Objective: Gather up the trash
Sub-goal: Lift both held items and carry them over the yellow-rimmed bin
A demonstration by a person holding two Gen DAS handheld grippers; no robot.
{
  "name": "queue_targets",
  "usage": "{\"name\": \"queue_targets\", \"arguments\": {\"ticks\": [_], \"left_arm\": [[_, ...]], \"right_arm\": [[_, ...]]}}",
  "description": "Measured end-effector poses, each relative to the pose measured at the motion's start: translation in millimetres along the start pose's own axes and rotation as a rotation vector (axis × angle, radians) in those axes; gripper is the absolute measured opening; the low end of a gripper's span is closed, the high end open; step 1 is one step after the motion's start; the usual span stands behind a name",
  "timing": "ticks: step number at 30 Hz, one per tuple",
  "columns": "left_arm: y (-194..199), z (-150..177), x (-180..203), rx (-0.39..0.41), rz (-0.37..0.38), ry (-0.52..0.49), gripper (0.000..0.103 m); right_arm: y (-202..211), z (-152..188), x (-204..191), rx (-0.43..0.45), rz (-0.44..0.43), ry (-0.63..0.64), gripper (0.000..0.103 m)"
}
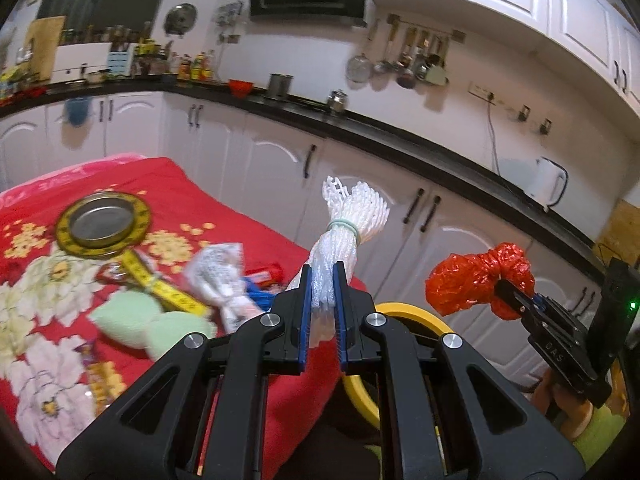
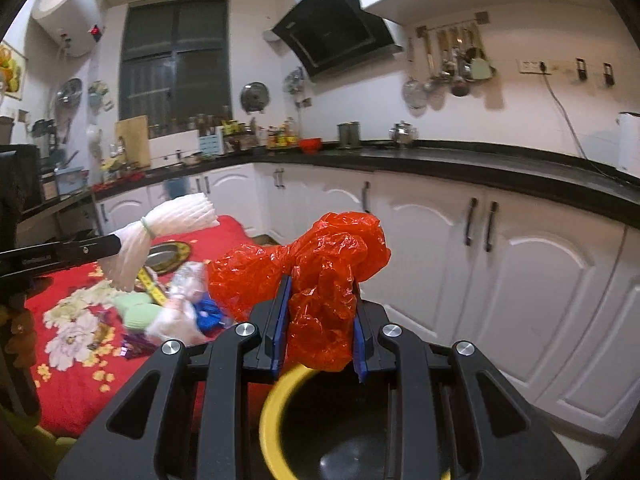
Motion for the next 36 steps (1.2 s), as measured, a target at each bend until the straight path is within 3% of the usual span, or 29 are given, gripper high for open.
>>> {"name": "queue_targets", "arguments": {"ticks": [9,16,36], "left_arm": [[-34,21,30,-0.087,0.056,-0.046,0.006],[-58,44,43,-0.164,0.076,-0.08,0.006],[-114,99,73,-0.349,0.114,-0.142,0.006]], "right_arm": [[6,18,42,-0.03,0.101,-0.04,0.025],[2,37,61,-0.086,0.132,-0.05,0.025],[-13,95,79,-0.281,0.103,-0.073,0.029]]}}
Point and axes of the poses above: each gripper's, at about its wrist camera, not at the fingertips, and y roughly against the way its jaws point, x to its right, z to its underside, the point moved 2 cm from there along -y, roughly the way its jaws point, and after that the axes turned 10 degrees about y, right-handed, at the moved point
